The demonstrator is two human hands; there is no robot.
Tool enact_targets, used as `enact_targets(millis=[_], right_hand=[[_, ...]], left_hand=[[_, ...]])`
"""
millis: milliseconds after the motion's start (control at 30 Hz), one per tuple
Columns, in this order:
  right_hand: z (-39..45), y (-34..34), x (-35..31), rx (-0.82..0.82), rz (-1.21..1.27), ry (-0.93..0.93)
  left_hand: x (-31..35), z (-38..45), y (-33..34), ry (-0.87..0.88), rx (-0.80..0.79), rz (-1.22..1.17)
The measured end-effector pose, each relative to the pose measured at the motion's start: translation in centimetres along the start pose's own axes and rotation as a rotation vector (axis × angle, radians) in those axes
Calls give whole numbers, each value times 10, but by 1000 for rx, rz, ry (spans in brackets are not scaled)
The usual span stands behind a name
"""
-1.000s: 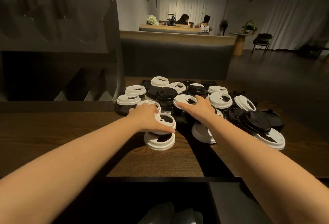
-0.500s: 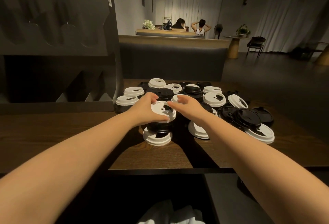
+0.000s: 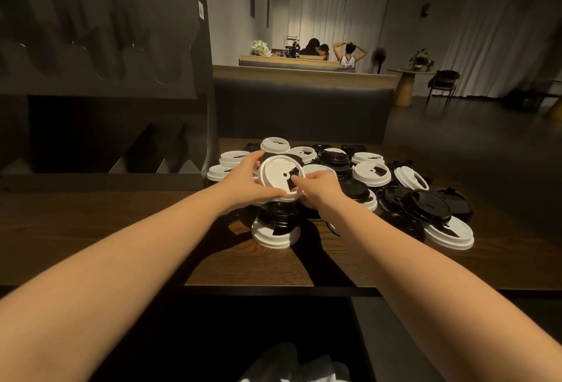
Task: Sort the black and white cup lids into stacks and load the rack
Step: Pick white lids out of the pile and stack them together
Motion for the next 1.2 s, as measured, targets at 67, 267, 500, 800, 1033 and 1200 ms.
enact_targets(millis=[67, 267, 500, 800, 1033, 1200], right_hand=[[-1, 9, -3, 2, 50, 41], [-9, 43, -18, -115, -23, -118], [-25, 99, -25, -409, -249, -530], [-24, 167, -28, -446, -461, -458], [-32, 218, -22, -519, -650, -414], [-39, 222, -24, -484, -763, -473]], left_hand=[[-12, 0, -9, -138, -4, -247], [-43, 1, -43, -264, 152, -365], [-72, -16, -78, -200, 145, -33], [-118, -43, -106, -149, -80, 397], [-167, -52, -137, -243, -154, 409], [-181, -50, -132, -295, -164, 459]])
Point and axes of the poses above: each hand's wrist, its own z-axis towards the middle knuckle, its own y-axis out of the palm, x = y × z, the point moved 6 cm from there along z, towards the middle knuckle, and after that the axes turned 6 degrees about -y, right-handed, at the moved point
